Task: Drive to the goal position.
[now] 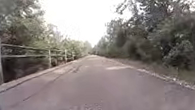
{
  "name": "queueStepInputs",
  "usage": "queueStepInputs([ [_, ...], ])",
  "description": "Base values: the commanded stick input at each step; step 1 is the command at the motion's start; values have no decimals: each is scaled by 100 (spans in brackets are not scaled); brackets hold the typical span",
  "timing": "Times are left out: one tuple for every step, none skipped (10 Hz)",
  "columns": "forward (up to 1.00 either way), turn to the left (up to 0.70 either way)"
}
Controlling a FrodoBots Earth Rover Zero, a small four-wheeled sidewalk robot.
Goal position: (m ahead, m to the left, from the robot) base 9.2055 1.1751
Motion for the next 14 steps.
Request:
queueStepInputs([
  [70,0],
  [70,0],
  [70,0],
  [70,0],
  [70,0],
  [70,0],
  [70,0],
  [70,0],
  [70,0],
  [70,0],
  [70,0],
  [70,0],
  [70,0],
  [70,0],
])
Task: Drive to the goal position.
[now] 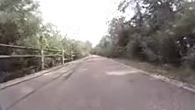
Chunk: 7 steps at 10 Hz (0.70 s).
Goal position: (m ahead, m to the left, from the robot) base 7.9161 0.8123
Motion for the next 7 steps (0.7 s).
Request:
queueStepInputs([
  [70,0],
  [70,0],
  [70,0],
  [70,0],
  [70,0],
  [70,0],
  [70,0],
])
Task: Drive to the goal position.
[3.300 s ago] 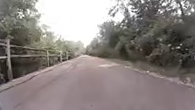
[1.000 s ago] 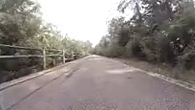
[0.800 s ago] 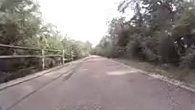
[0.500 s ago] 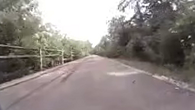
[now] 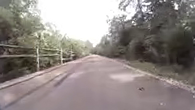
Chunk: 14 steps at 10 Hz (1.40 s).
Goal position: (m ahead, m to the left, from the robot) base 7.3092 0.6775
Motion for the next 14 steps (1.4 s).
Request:
queueStepInputs([
  [70,0],
  [70,0],
  [70,0],
  [70,2],
  [70,24],
  [70,35],
  [70,18],
  [70,2],
  [70,0],
  [70,0],
  [70,0],
  [70,0],
  [70,0],
  [70,0],
])
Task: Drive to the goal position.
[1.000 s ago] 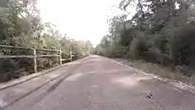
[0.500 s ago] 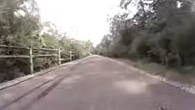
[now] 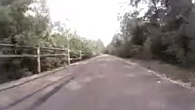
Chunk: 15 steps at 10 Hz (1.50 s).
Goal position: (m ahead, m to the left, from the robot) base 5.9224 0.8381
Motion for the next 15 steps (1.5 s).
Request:
queueStepInputs([
  [70,0],
  [70,0],
  [70,0],
  [70,0],
  [70,0],
  [70,0],
  [70,0],
  [70,0],
  [70,0],
  [70,0],
  [70,0],
  [70,0],
  [70,0],
  [70,0],
  [70,0],
])
